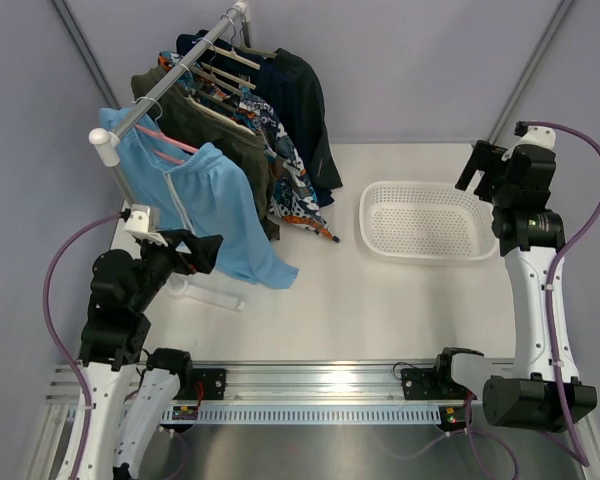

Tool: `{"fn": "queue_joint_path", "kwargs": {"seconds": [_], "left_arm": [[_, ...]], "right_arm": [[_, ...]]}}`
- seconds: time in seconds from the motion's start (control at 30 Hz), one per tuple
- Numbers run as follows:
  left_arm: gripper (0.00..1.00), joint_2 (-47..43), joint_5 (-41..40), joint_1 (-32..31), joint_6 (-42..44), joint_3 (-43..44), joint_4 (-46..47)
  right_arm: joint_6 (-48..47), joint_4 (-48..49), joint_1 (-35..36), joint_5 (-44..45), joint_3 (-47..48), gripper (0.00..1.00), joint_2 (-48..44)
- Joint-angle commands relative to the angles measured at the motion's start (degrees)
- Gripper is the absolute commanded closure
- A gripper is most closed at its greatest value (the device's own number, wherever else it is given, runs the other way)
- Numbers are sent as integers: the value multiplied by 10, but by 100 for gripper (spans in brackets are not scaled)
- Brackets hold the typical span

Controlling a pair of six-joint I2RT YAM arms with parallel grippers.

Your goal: Remove the shorts from the hanger

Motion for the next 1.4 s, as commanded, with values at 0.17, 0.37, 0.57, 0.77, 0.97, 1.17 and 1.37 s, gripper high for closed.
{"fn": "queue_joint_path", "kwargs": {"seconds": [0.17, 0.37, 0.57, 0.77, 0.97, 1.17, 1.37], "left_arm": [[1, -24, 84, 3, -48, 59, -8], [1, -17, 31, 3, -113, 99, -34], [1, -9, 31, 3, -117, 131, -76], [1, -49, 7, 3, -88, 134, -141], [1, -96, -28, 3, -77, 137, -186], [1, -114, -54, 3, -75, 141, -221], [1, -122, -62, 3, -73, 146, -232]], "right_arm": [[-297, -120, 3, -453, 33, 1, -40], [-460, -317, 90, -628, 133, 0, 21], [-283, -238, 303, -475, 290, 1, 150], [-97, -161, 451, -369, 489, 1, 313], [-5, -102, 537, -284, 643, 0, 434], [-20, -35, 573, -209, 712, 2, 515], [-48, 23, 573, -202, 723, 10, 552]]}}
